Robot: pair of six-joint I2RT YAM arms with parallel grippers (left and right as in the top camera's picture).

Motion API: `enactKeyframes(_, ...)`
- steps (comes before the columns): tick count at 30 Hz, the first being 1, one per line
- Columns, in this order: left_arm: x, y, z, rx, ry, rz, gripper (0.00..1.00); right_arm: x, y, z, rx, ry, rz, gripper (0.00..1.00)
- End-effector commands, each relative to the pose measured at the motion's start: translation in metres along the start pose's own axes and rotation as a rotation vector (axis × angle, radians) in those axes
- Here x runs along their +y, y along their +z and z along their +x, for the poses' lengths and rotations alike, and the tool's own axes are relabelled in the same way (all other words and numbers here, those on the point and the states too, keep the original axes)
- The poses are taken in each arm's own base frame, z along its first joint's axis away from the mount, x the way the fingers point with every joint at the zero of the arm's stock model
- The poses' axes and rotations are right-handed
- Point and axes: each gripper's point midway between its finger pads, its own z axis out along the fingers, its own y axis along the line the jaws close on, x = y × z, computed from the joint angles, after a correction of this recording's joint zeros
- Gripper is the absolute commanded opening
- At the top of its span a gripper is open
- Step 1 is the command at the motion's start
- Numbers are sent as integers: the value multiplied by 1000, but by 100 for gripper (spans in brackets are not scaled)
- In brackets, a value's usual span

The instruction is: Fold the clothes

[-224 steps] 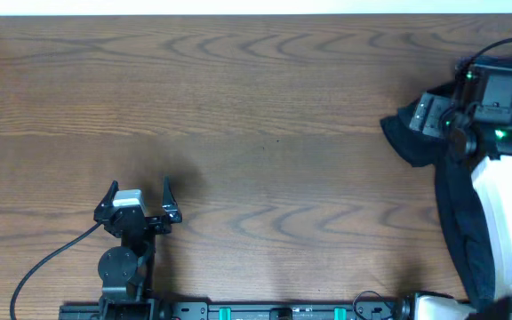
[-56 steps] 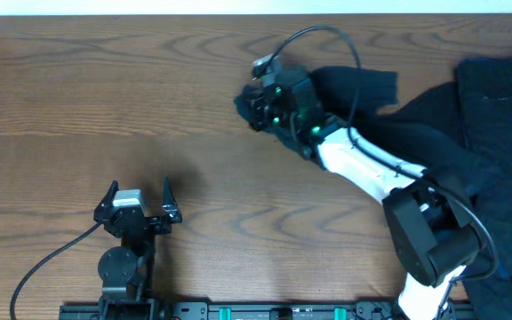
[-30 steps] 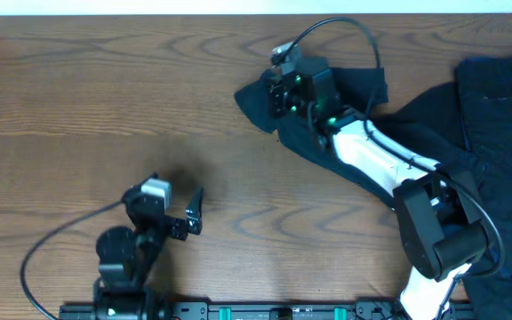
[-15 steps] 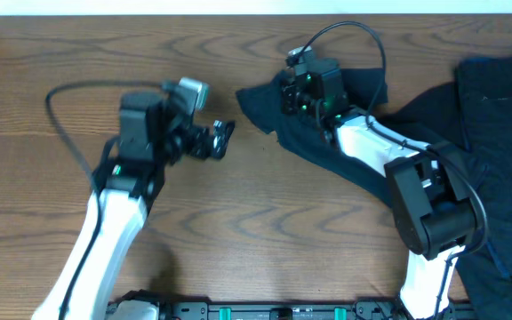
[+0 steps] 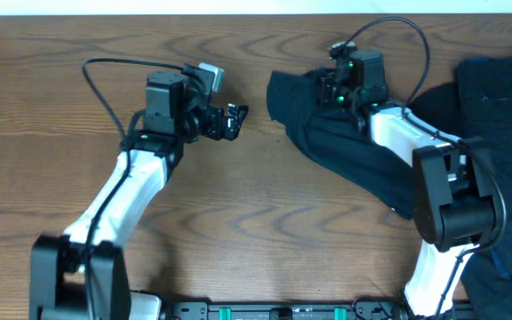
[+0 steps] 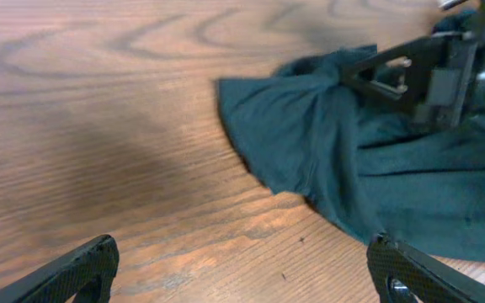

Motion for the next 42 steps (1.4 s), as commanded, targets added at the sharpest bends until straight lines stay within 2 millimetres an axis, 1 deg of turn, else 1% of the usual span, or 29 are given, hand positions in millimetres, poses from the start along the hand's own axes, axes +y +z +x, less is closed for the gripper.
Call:
enactKeyframes(1, -10, 19, 3, 11, 12, 42, 93, -21, -6, 5, 38, 47, -1, 1)
enactKeyframes(3, -14, 27, 4, 6, 25, 55, 90, -22, -12, 9, 67, 36, -69, 1)
enactKeyframes(4, -16, 29, 4, 4, 30, 59, 88, -15, -17, 8, 74, 34, -155, 1)
enactKeyframes(5, -18, 30, 3, 1, 34, 62, 88, -7, -24, 5, 75, 47, -243, 1)
enactKeyframes(7, -18, 30, 3, -2, 36, 63, 85, 2, -38, -4, 64, 74, -359, 1)
enactKeyframes(9, -18, 30, 2, -5, 37, 63, 84, 0, -46, -12, 57, 120, -390, 1)
enactKeyframes(11, -19, 30, 2, -5, 38, 64, 81, -10, -52, -18, 56, 199, -372, 1)
enactKeyframes(13, -20, 31, 3, -1, 39, 67, 80, -22, -57, -17, 66, 250, -350, 1)
enactKeyframes(16, -22, 37, 9, 12, 40, 74, 80, -39, -59, -7, 102, 303, -299, 1)
enactKeyframes(18, -24, 46, 14, 22, 41, 83, 80, -49, -59, 4, 132, 305, -245, 1)
enactKeyframes(21, -28, 60, 19, 15, 56, 99, 80, -47, -57, 11, 154, 266, -229, 1)
enactKeyframes(26, -34, 87, 16, -55, 105, 130, 80, -37, -50, 18, 176, 229, -209, 1)
enactKeyframes(29, -30, 99, 19, -78, 106, 132, 81, -28, -48, 20, 185, 212, -215, 1)
enactKeyframes(32, -23, 112, 25, -91, 99, 127, 82, -26, -45, 22, 189, 201, -196, 1)
enactKeyframes(33, -21, 116, 27, -98, 102, 128, 89, -26, -44, 22, 189, 198, -188, 1)
enactKeyframes(36, -16, 128, 30, -100, 102, 123, 98, -25, -43, 23, 192, 195, -180, 2)
enactKeyframes(39, -11, 141, 32, -85, 92, 122, 98, -25, -43, 24, 194, 194, -181, 2)
enactKeyframes(42, -7, 153, 27, -85, 84, 123, 98, -25, -43, 24, 194, 195, -181, 2)
